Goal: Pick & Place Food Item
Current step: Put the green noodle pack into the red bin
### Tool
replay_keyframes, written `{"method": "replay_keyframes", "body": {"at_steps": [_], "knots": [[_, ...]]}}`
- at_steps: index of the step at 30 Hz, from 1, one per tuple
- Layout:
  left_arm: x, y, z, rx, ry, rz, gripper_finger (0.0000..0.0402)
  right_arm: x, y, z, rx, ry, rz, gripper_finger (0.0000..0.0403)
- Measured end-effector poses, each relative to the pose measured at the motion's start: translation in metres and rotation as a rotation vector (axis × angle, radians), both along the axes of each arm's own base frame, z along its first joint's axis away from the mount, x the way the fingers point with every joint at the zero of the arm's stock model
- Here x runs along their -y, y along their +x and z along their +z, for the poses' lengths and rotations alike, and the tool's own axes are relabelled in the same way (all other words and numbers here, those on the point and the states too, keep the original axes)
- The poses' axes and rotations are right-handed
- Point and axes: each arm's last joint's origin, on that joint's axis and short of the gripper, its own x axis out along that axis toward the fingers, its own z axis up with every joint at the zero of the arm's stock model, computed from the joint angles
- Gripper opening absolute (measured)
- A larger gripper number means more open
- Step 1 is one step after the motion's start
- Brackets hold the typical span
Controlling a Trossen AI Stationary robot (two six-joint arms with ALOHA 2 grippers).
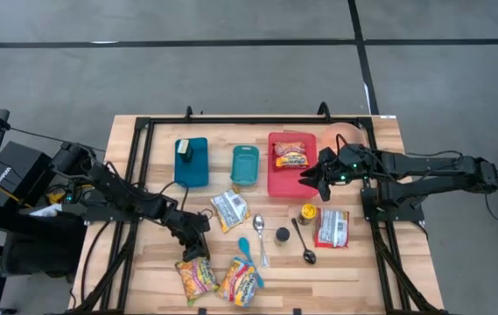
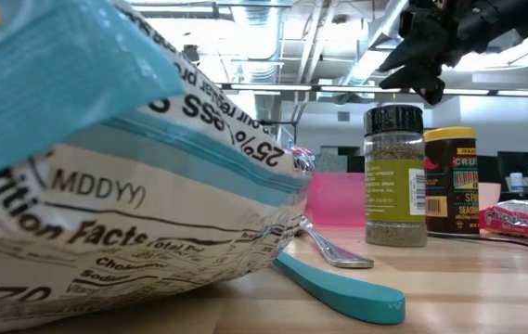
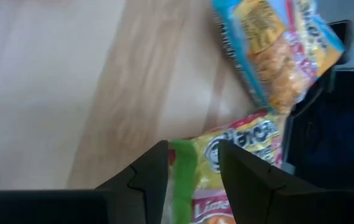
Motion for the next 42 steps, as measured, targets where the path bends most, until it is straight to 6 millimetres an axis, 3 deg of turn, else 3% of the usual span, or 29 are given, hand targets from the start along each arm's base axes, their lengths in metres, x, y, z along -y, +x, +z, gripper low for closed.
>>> {"method": "replay_keyframes", "body": {"at_steps": [22, 29, 42], "knots": [[0.0, -0.002, -0.002, -0.015, 0.015, 0.002, 0.0136, 0.0, 0.0, 0.0, 0.0, 0.0, 0.0, 0.0147], [-0.002, -0.009, -0.011, -0.022, -0.018, 0.032, 0.0136, 0.0, 0.0, 0.0, -0.001, 0.0, 0.0, 0.0147], [0.006, -0.013, -0.011, 0.033, -0.056, 0.015, 0.0136, 0.0, 0.0, 0.0, -0.001, 0.0, 0.0, 0.0147]]}}
